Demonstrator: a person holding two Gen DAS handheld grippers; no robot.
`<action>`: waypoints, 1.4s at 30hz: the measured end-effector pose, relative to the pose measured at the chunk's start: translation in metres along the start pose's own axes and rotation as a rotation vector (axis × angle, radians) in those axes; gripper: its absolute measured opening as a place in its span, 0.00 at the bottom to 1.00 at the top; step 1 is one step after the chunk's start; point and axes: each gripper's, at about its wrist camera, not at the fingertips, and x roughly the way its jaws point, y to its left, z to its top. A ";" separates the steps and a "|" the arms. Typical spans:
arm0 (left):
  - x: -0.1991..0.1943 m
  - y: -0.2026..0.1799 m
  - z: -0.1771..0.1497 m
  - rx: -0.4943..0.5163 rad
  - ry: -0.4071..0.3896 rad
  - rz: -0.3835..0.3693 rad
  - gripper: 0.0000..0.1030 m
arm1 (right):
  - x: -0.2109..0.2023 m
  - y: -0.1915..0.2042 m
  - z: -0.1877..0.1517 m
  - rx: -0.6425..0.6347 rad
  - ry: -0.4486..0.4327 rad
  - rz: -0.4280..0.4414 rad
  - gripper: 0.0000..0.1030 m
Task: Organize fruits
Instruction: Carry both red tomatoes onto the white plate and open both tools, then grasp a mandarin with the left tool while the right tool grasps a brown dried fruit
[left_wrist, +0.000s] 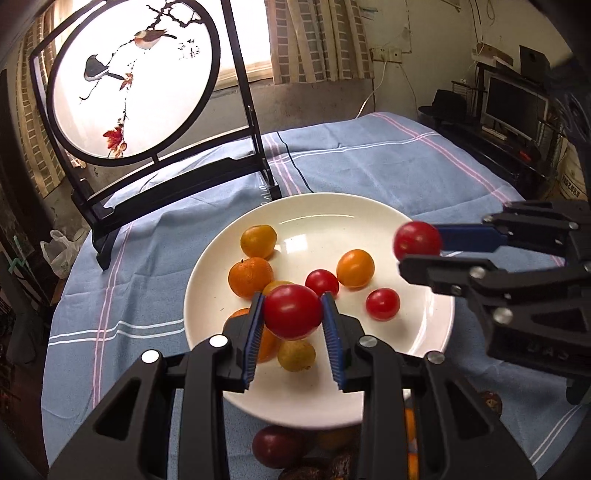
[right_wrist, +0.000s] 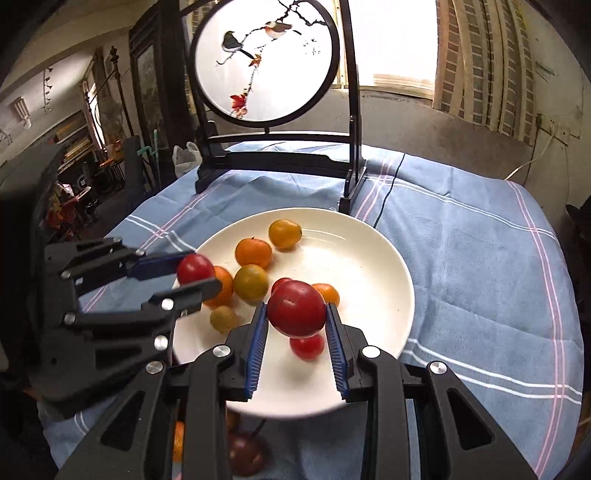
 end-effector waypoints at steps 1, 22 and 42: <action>0.005 -0.002 0.000 0.003 0.009 0.002 0.30 | 0.009 -0.003 0.004 0.010 0.011 -0.007 0.31; -0.053 0.025 -0.049 -0.030 -0.034 0.005 0.60 | -0.061 0.024 -0.087 -0.175 0.079 0.048 0.55; -0.053 -0.041 -0.134 -0.084 0.119 -0.159 0.67 | -0.059 0.039 -0.148 -0.259 0.169 -0.026 0.42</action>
